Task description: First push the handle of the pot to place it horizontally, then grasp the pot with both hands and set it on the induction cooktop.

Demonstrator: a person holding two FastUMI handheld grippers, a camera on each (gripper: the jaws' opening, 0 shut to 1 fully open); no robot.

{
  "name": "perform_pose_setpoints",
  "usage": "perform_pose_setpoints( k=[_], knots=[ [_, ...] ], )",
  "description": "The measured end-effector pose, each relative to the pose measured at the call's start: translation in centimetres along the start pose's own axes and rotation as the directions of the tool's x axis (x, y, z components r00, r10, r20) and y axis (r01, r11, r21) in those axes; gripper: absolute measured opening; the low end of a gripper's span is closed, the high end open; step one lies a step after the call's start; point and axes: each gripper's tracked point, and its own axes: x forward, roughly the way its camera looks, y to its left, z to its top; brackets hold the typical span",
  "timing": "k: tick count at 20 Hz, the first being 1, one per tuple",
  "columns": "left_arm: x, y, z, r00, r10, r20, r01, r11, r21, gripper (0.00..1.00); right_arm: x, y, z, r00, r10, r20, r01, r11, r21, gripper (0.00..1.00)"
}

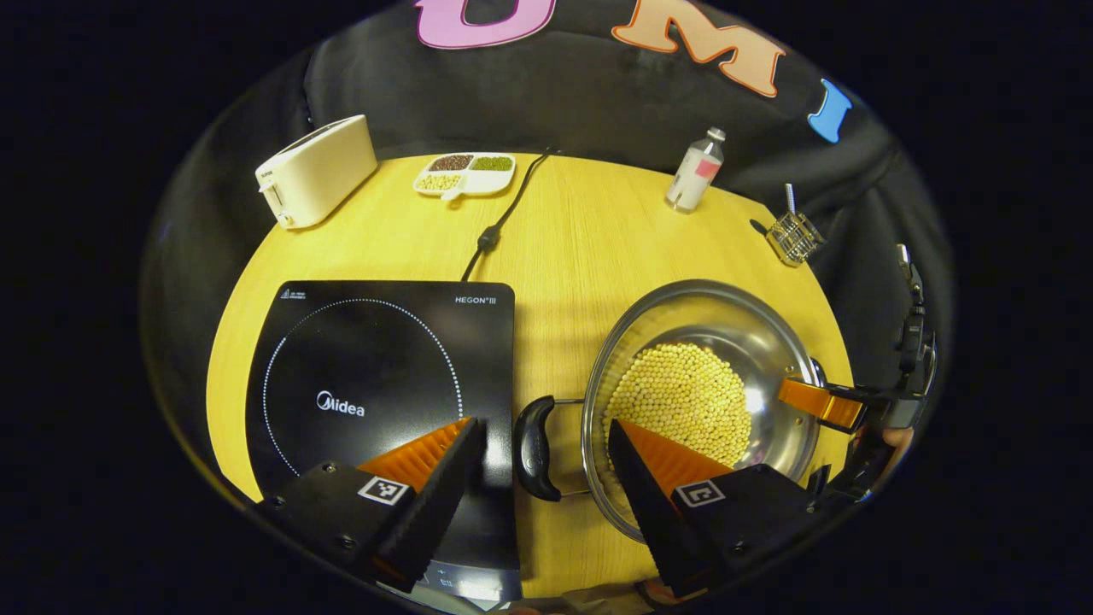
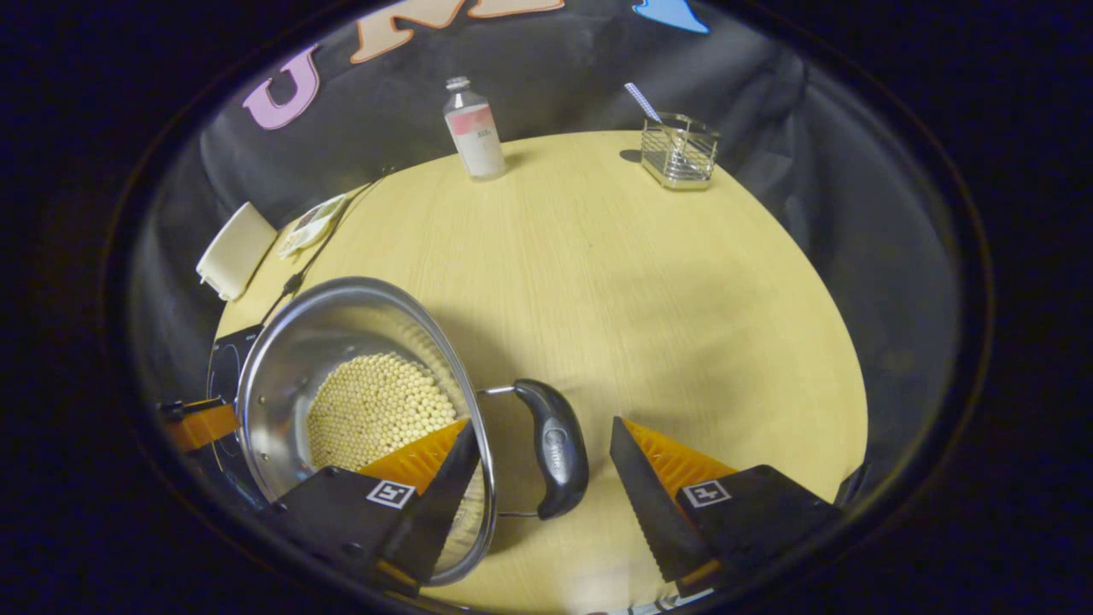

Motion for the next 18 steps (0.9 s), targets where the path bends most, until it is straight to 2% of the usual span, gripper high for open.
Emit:
perform_pose_setpoints(
  k=[3, 4, 5, 9, 13, 14, 15, 18],
  knots=[
    [0.9, -0.1, -0.7, 1.0, -0.002, -0.027, 0.002, 1.0, -0.005, 1.0, 0.4, 0.1, -0.2, 1.0, 0.004, -0.01, -0.004, 1.0, 0.014, 0.98],
    [1.2, -0.1, -1.0, 0.999, -0.003, -0.035, 0.003, 1.0, -0.007, 0.97, 0.4, 0.1, -0.2, 1.0, 0.005, -0.013, -0.005, 1.0, 0.018, 0.98],
    [1.3, 0.1, -1.0, 0.999, 0.018, -0.042, -0.018, 1.0, 0.004, 1.0, 0.5, 0.1, -0.3, 1.0, 0.006, -0.015, -0.005, 1.0, 0.021, 0.96],
    [1.7, 0.4, -1.4, 0.996, 0.057, -0.063, -0.053, 0.996, 0.067, 0.89, 0.8, 0.2, -0.7, 1.0, 0.005, -0.029, -0.005, 1.0, 0.009, 0.98],
    [2.1, 0.0, -1.4, 0.991, 0.095, -0.092, -0.086, 0.991, 0.103, 0.84, 1.0, 0.2, -1.1, 0.999, 0.007, -0.043, -0.007, 1.0, -0.015, 0.98],
    [2.1, -0.3, -1.5, 0.99, 0.102, -0.1, -0.09, 0.989, 0.116, 0.81, 1.0, 0.3, -1.2, 0.999, 0.009, -0.045, -0.01, 1.0, -0.016, 0.98],
    [2.2, -0.6, -1.4, 0.99, 0.097, -0.102, -0.083, 0.988, 0.127, 0.82, 1.1, 0.2, -1.2, 0.999, 0.011, -0.047, -0.012, 1.0, -0.016, 0.96],
    [2.2, -0.5, -1.5, 0.987, 0.117, -0.113, -0.101, 0.985, 0.142, 0.78, 1.2, 0.1, -1.3, 0.999, 0.016, -0.051, -0.017, 1.0, -0.012, 0.98]
  ],
)
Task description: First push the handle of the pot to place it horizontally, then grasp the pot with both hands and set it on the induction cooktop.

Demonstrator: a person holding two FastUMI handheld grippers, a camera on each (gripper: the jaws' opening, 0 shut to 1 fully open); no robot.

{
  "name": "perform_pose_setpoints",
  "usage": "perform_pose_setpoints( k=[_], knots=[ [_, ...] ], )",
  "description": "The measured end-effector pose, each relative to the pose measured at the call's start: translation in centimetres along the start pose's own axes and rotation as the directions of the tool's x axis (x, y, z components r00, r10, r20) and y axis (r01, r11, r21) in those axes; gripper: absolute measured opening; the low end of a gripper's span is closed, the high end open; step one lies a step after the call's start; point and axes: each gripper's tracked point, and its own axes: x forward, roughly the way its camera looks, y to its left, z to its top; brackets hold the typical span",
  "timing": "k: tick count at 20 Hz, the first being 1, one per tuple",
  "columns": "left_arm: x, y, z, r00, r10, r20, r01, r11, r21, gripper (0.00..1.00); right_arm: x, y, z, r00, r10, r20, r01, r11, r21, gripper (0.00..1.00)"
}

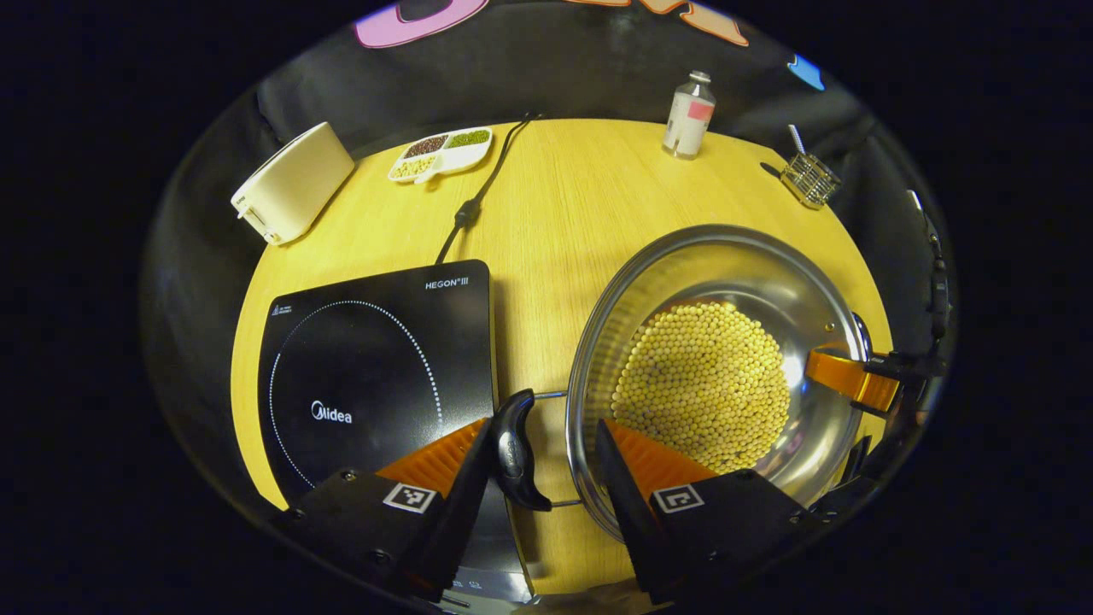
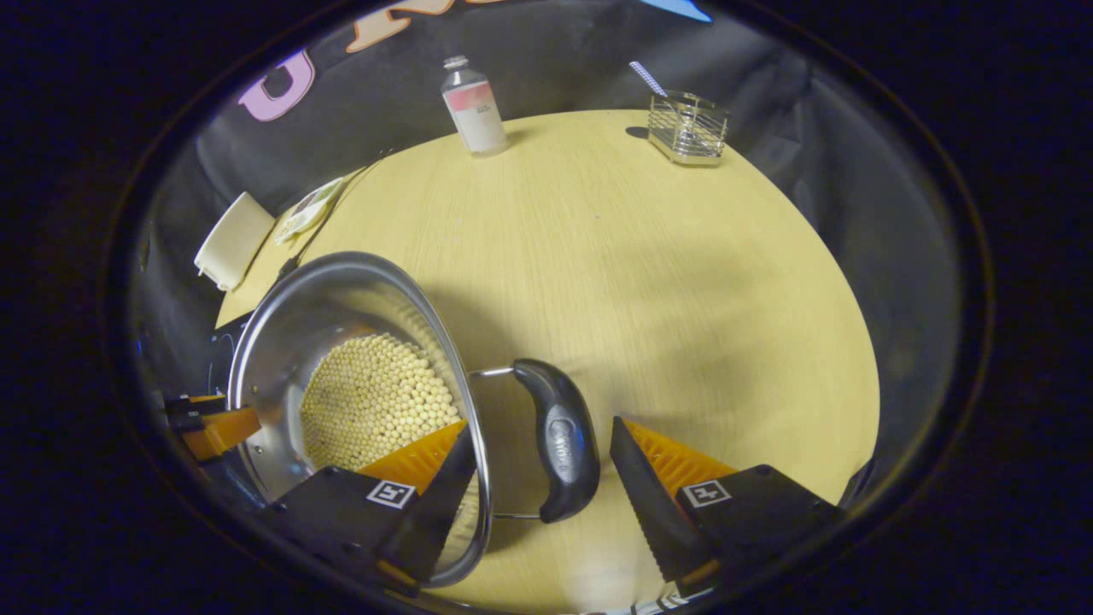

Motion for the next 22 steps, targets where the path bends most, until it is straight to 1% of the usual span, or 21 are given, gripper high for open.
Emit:
perform_pose_setpoints(
  k=[1, 3, 4, 6, 7, 8, 10, 11, 12, 13, 15, 16, 17, 18, 20, 21, 22],
  knots=[
    [0.1, 0.0, 0.0, 1.0, 0.0, -0.005, 0.0, 1.0, 0.003, 0.78, 0.1, 0.0, 0.0, 1.0, 0.003, -0.003, -0.003, 1.0, 0.0, 0.96],
    [0.1, 0.3, -0.1, 1.0, 0.005, -0.019, -0.005, 1.0, 0.013, 0.77, 0.2, 0.0, -0.1, 1.0, 0.01, -0.008, -0.01, 1.0, -0.004, 0.96],
    [0.1, 0.2, 0.1, 1.0, 0.003, -0.016, -0.003, 1.0, 0.012, 0.75, 0.4, 0.1, -0.1, 1.0, 0.013, -0.012, -0.013, 1.0, -0.009, 0.98],
    [0.3, 0.1, 0.1, 1.0, 0.002, -0.021, -0.002, 1.0, 0.012, 0.72, 0.6, 0.4, -0.1, 1.0, 0.02, -0.016, -0.02, 1.0, -0.016, 0.97],
    [0.3, 0.1, 0.2, 1.0, 0.002, -0.023, -0.001, 1.0, 0.022, 0.74, 0.6, 0.4, -0.2, 1.0, 0.019, -0.017, -0.02, 1.0, -0.021, 0.95],
    [0.4, -0.1, 0.3, 1.0, -0.001, -0.024, 0.002, 1.0, 0.029, 0.72, 0.7, 0.4, -0.3, 1.0, 0.019, -0.021, -0.019, 0.999, -0.026, 0.9],
    [0.4, -0.9, 0.2, 0.999, -0.012, -0.036, 0.013, 0.999, 0.033, 0.71, 0.6, -0.1, -0.7, 0.999, 0.019, -0.029, -0.02, 0.999, -0.037, 0.9],
    [0.4, -1.1, 0.3, 0.999, -0.01, -0.04, 0.012, 0.999, 0.042, 0.71, 0.5, 0.0, -0.9, 0.999, 0.021, -0.033, -0.022, 0.999, -0.043, 0.95],
    [0.5, -1.1, 0.2, 0.999, -0.004, -0.046, 0.006, 0.999, 0.048, 0.71, 0.6, 0.0, -0.9, 0.999, 0.021, -0.035, -0.023, 0.999, -0.048, 0.95],
    [0.5, -1.1, 0.3, 0.999, 0.002, -0.053, 0.0, 0.999, 0.047, 0.71, 0.7, 0.1, -0.9, 0.999, 0.02, -0.035, -0.022, 0.998, -0.055, 0.9],
    [0.7, -1.2, 0.4, 0.998, 0.008, -0.064, -0.005, 0.999, 0.05, 0.71, 0.8, -0.1, -0.9, 0.999, 0.018, -0.034, -0.02, 0.998, -0.063, 0.9],
    [0.7, -1.2, 0.4, 0.997, 0.01, -0.076, -0.005, 0.998, 0.067, 0.71, 0.8, -0.2, -0.8, 0.999, 0.014, -0.032, -0.016, 0.998, -0.066, 0.9],
    [0.7, -1.2, 0.5, 0.997, 0.01, -0.076, -0.004, 0.997, 0.075, 0.73, 0.8, -0.2, -0.9, 0.999, 0.013, -0.03, -0.015, 0.998, -0.067, 0.89],
    [0.7, -1.2, 0.6, 0.997, 0.009, -0.082, -0.002, 0.997, 0.078, 0.73, 0.8, -0.3, -0.9, 0.999, 0.011, -0.031, -0.013, 0.998, -0.067, 0.86],
    [0.7, -1.2, 0.5, 0.996, 0.004, -0.094, 0.002, 0.998, 0.068, 0.7, 0.7, -0.4, -1.0, 0.999, 0.014, -0.032, -0.016, 0.998, -0.066, 0.85],
    [0.8, -1.2, 0.4, 0.995, 0.002, -0.104, 0.005, 0.998, 0.064, 0.7, 1.4, -0.7, -0.9, 0.999, 0.017, -0.028, -0.019, 0.998, -0.058, 0.77],
    [0.6, -1.1, 0.4, 0.994, -0.003, -0.111, 0.01, 0.998, 0.067, 0.7, 1.0, -0.6, -0.8, 0.999, 0.022, -0.032, -0.024, 0.998, -0.05, 0.79]
  ],
)
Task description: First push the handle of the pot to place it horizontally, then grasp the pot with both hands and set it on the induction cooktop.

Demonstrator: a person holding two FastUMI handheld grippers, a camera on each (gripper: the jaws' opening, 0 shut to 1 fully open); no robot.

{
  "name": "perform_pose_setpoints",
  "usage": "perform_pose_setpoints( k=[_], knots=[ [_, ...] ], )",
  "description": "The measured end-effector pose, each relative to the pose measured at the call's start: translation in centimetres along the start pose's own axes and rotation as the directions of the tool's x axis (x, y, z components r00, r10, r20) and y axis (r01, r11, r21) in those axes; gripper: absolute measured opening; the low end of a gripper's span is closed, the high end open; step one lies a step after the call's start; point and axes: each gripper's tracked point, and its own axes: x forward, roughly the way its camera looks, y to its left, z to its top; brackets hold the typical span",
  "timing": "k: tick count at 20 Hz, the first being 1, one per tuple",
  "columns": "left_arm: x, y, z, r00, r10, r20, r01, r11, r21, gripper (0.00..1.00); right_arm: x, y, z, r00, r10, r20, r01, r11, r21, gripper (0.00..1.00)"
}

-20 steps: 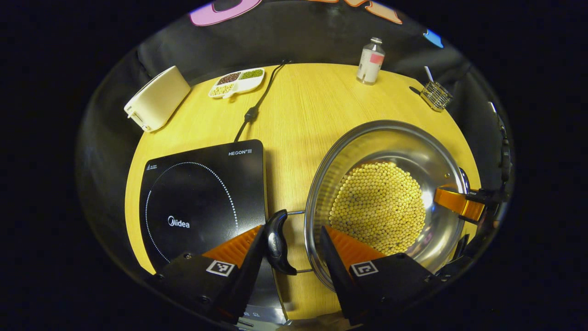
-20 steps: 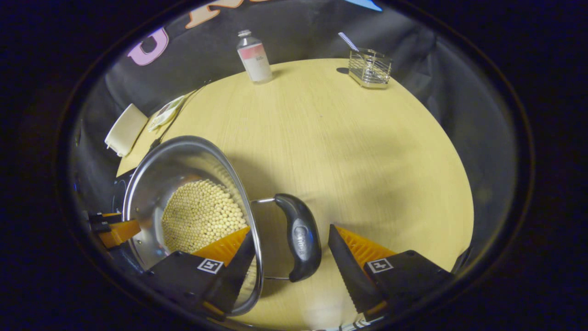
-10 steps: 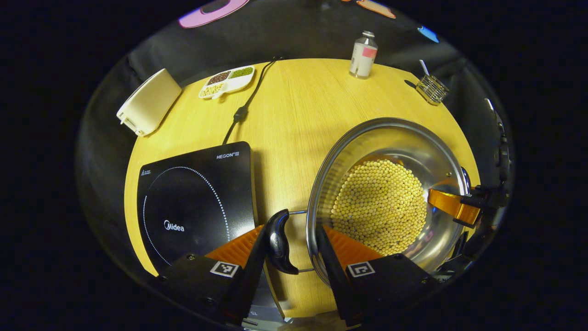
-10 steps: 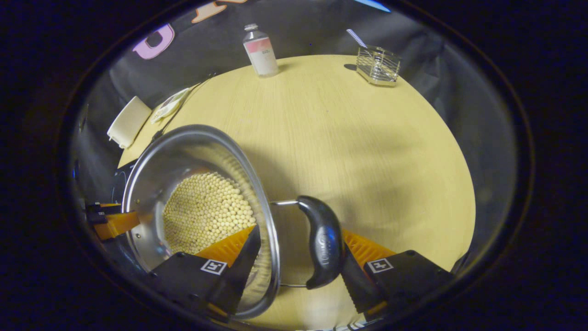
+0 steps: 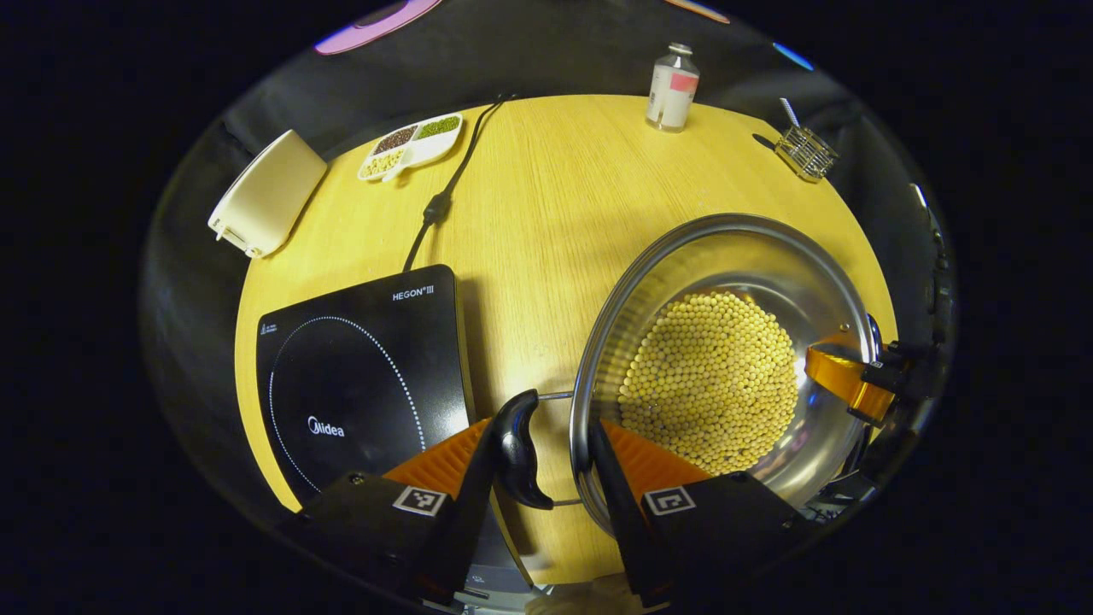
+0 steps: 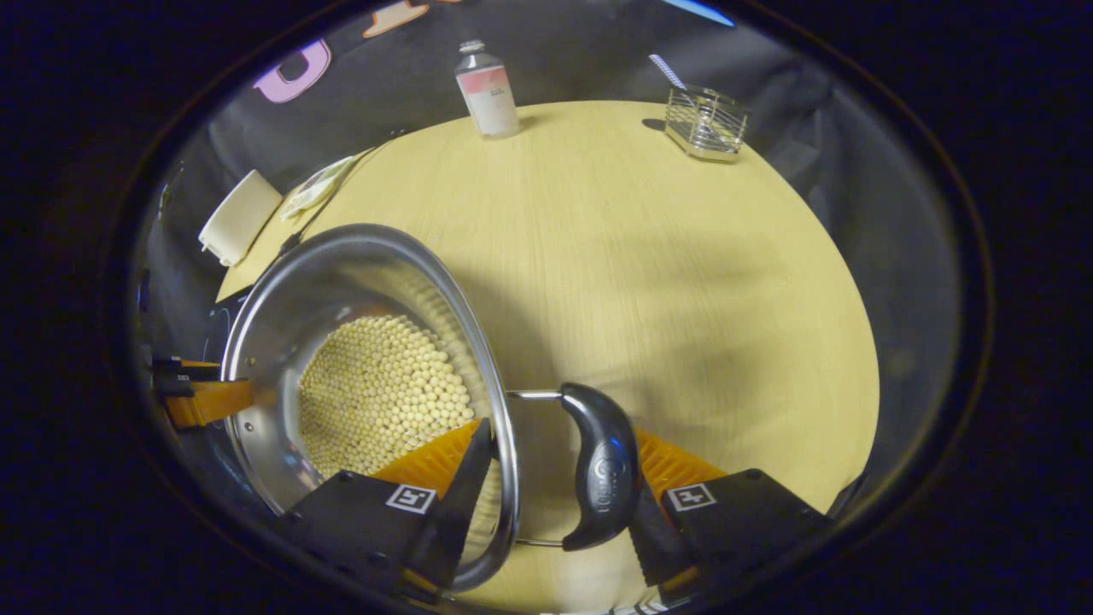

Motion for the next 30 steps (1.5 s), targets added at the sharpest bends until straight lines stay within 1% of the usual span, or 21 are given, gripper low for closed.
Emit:
perform_pose_setpoints(
  k=[1, 2, 3, 4, 5, 6, 8, 10, 11, 12, 13, 14, 16, 17, 18, 20, 21, 22, 23, 26, 30],
  knots=[
    [0.1, 0.0, 0.1, 1.0, -0.005, -0.001, 0.005, 1.0, 0.002, 0.7, -0.2, 0.1, -0.2, 1.0, 0.003, -0.004, -0.003, 1.0, 0.002, 0.82],
    [0.1, 0.0, 0.0, 1.0, -0.009, -0.011, 0.009, 1.0, 0.002, 0.67, -0.2, 0.1, -0.3, 1.0, 0.011, -0.004, -0.011, 1.0, 0.004, 0.78],
    [0.0, 0.0, -0.1, 1.0, -0.012, -0.018, 0.012, 1.0, -0.002, 0.69, -0.5, 0.1, 0.0, 1.0, 0.021, -0.004, -0.021, 1.0, 0.018, 0.74],
    [0.2, 0.0, 0.0, 1.0, -0.014, -0.019, 0.014, 1.0, -0.01, 0.7, -0.6, 0.1, -0.4, 0.999, 0.036, -0.013, -0.035, 0.999, 0.038, 0.76],
    [0.2, 0.0, 0.1, 1.0, -0.019, -0.018, 0.018, 1.0, -0.014, 0.68, -0.5, 0.2, -0.4, 0.999, 0.052, -0.018, -0.051, 0.997, 0.055, 0.69],
    [0.1, -0.1, 0.0, 0.999, -0.027, -0.021, 0.027, 1.0, -0.014, 0.68, -0.7, 0.1, -0.5, 0.998, 0.062, -0.017, -0.061, 0.996, 0.067, 0.71],
    [0.0, -0.3, -0.3, 0.999, -0.044, -0.031, 0.043, 0.999, -0.019, 0.65, -1.0, -0.1, -0.8, 0.998, 0.058, -0.024, -0.056, 0.997, 0.056, 0.63],
    [-0.2, -0.4, -0.8, 0.998, -0.05, -0.038, 0.048, 0.998, -0.035, 0.65, -1.3, -0.3, -1.1, 0.998, 0.056, -0.022, -0.054, 0.997, 0.059, 0.63],
    [-0.5, -0.5, -1.0, 0.998, -0.053, -0.039, 0.051, 0.998, -0.04, 0.64, -1.5, -0.4, -1.1, 0.998, 0.052, -0.019, -0.051, 0.997, 0.059, 0.63],
    [-0.7, -0.6, -0.9, 0.998, -0.055, -0.031, 0.054, 0.998, -0.04, 0.65, -1.7, -0.5, -1.2, 0.999, 0.048, -0.015, -0.047, 0.997, 0.058, 0.63],
    [-0.8, -0.6, -0.9, 0.998, -0.056, -0.029, 0.055, 0.998, -0.04, 0.64, -1.8, -0.6, -1.2, 0.999, 0.047, -0.012, -0.046, 0.997, 0.059, 0.67],
    [-1.0, -0.6, -1.2, 0.998, -0.056, -0.029, 0.054, 0.998, -0.04, 0.63, -1.9, -0.6, -1.3, 0.999, 0.048, -0.013, -0.047, 0.997, 0.062, 0.63],
    [-1.3, -0.6, -1.6, 0.998, -0.055, -0.04, 0.053, 0.997, -0.049, 0.65, -2.2, -0.5, -1.5, 0.999, 0.046, -0.01, -0.046, 0.998, 0.047, 0.63],
    [-1.3, -0.4, -1.6, 0.998, -0.052, -0.033, 0.05, 0.997, -0.055, 0.65, -2.4, -0.3, -1.5, 0.998, 0.056, -0.002, -0.056, 0.998, 0.039, 0.67],
    [-1.3, -0.4, -1.7, 0.998, -0.056, -0.031, 0.054, 0.997, -0.063, 0.63, -2.4, -0.3, -1.7, 0.998, 0.059, -0.01, -0.059, 0.997, 0.04, 0.58],
    [-1.6, -0.3, -2.4, 0.997, -0.057, -0.043, 0.054, 0.996, -0.072, 0.61, -2.5, -0.1, -2.0, 0.998, 0.066, -0.015, -0.065, 0.997, 0.043, 0.57],
    [-1.8, -0.2, -2.5, 0.998, -0.055, -0.042, 0.052, 0.996, -0.074, 0.63, -2.7, 0.1, -2.1, 0.998, 0.069, -0.01, -0.069, 0.997, 0.032, 0.57],
    [-1.9, -0.2, -2.6, 0.998, -0.054, -0.038, 0.051, 0.996, -0.078, 0.6, -2.9, 0.0, -2.1, 0.997, 0.072, -0.006, -0.072, 0.997, 0.027, 0.62],
    [-2.2, -0.1, -2.6, 0.998, -0.053, -0.031, 0.05, 0.996, -0.079, 0.6, -3.1, 0.2, -2.0, 0.997, 0.079, 0.0, -0.079, 0.996, 0.03, 0.57],
    [-3.1, 0.0, -2.6, 0.999, -0.044, -0.016, 0.043, 0.996, -0.077, 0.6, -3.6, 0.4, -1.8, 0.996, 0.093, 0.006, -0.093, 0.995, 0.044, 0.57],
    [-4.1, 0.3, -2.9, 0.999, -0.036, -0.002, 0.036, 0.995, -0.096, 0.63, -4.5, 0.7, -1.4, 0.994, 0.104, 0.018, -0.104, 0.994, 0.02, 0.57]
  ],
)
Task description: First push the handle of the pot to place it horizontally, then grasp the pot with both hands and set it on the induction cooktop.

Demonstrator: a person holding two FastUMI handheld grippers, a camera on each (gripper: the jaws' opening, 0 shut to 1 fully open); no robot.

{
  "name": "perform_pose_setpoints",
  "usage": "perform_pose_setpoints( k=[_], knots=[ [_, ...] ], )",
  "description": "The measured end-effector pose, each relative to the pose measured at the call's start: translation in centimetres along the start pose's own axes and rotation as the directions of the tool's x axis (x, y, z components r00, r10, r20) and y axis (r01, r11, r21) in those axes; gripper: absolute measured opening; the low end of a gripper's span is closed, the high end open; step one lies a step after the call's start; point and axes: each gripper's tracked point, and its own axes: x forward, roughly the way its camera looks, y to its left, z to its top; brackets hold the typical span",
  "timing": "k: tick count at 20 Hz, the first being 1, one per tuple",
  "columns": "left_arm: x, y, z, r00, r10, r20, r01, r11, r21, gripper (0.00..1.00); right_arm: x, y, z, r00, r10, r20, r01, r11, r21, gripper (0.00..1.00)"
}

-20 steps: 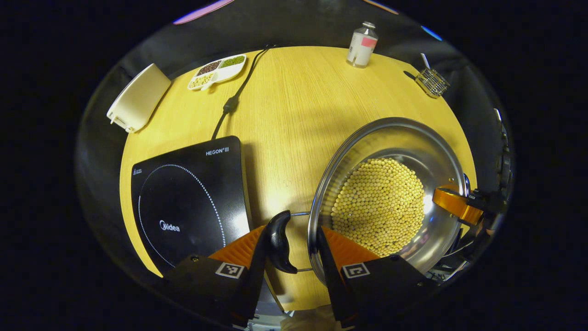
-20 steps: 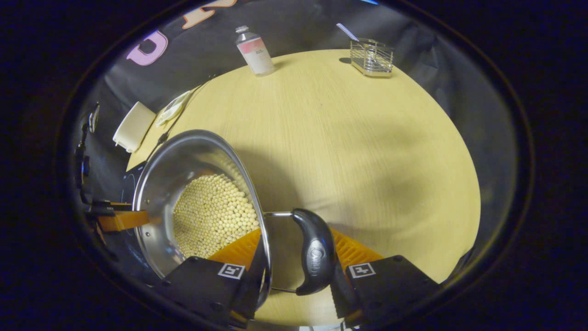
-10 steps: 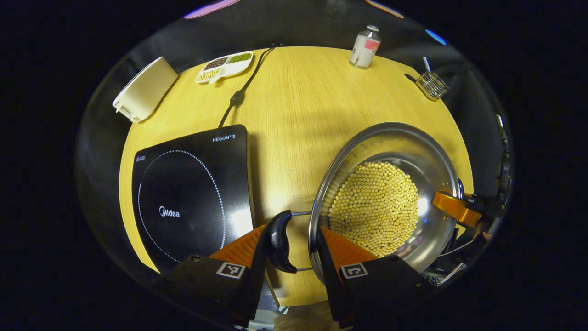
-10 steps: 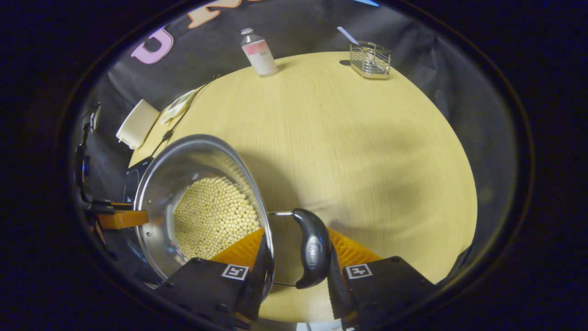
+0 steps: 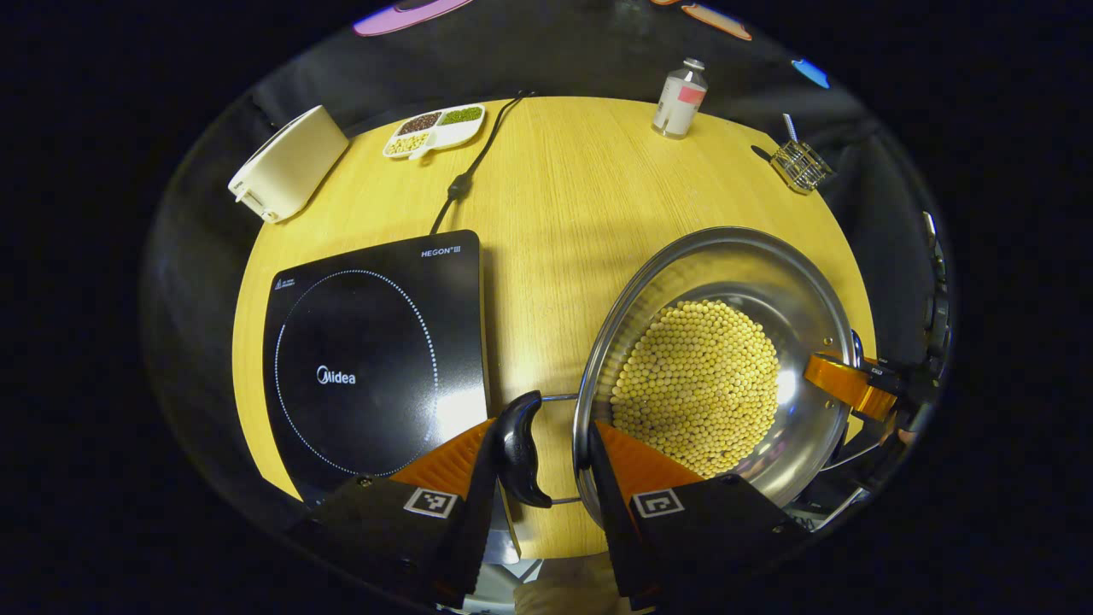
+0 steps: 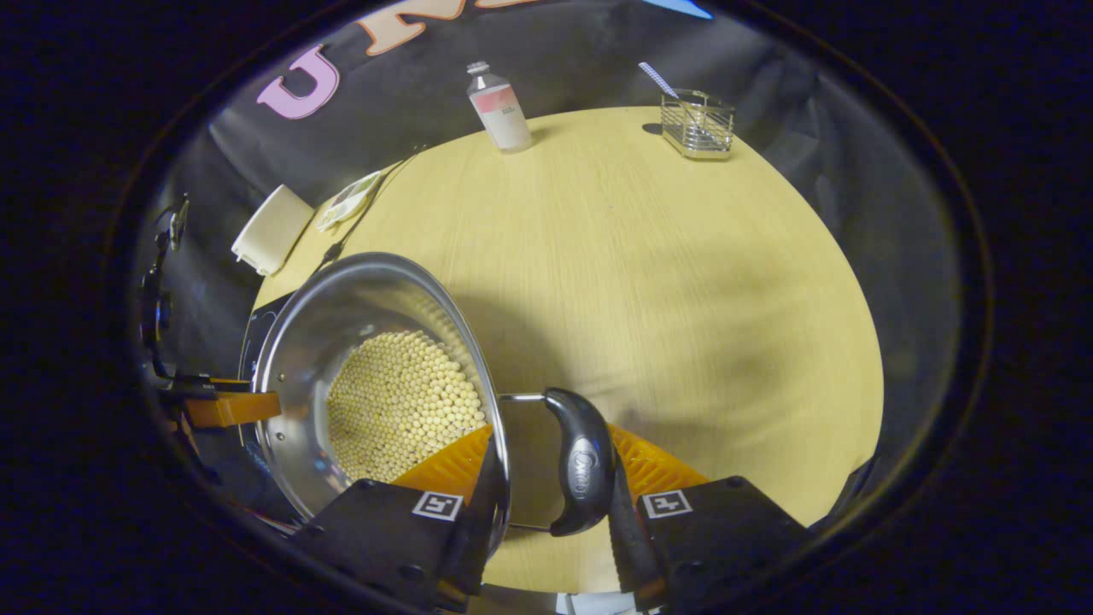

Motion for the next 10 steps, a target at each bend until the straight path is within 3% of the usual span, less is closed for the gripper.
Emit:
perform_pose_setpoints(
  k=[3, 4, 5, 10],
  knots=[
    [-0.6, 0.5, -0.5, 1.0, 0.014, 0.005, -0.014, 1.0, -0.021, 0.6, -0.2, 0.7, 0.1, 1.0, 0.018, 0.0, -0.018, 1.0, -0.018, 0.57],
    [-0.9, 0.7, -0.7, 1.0, 0.02, 0.006, -0.02, 0.999, -0.029, 0.6, -0.2, 1.0, 0.1, 1.0, 0.023, -0.004, -0.023, 0.999, -0.024, 0.61],
    [-1.2, 0.9, -0.9, 1.0, 0.024, 0.007, -0.024, 0.999, -0.039, 0.6, -0.3, 1.3, 0.2, 1.0, 0.03, -0.007, -0.03, 0.999, -0.028, 0.57],
    [-2.4, 2.5, -1.3, 0.999, 0.04, 0.022, -0.038, 0.995, -0.089, 0.6, -0.7, 3.5, 0.9, 0.998, 0.057, -0.005, -0.057, 0.996, -0.066, 0.56]
  ],
)
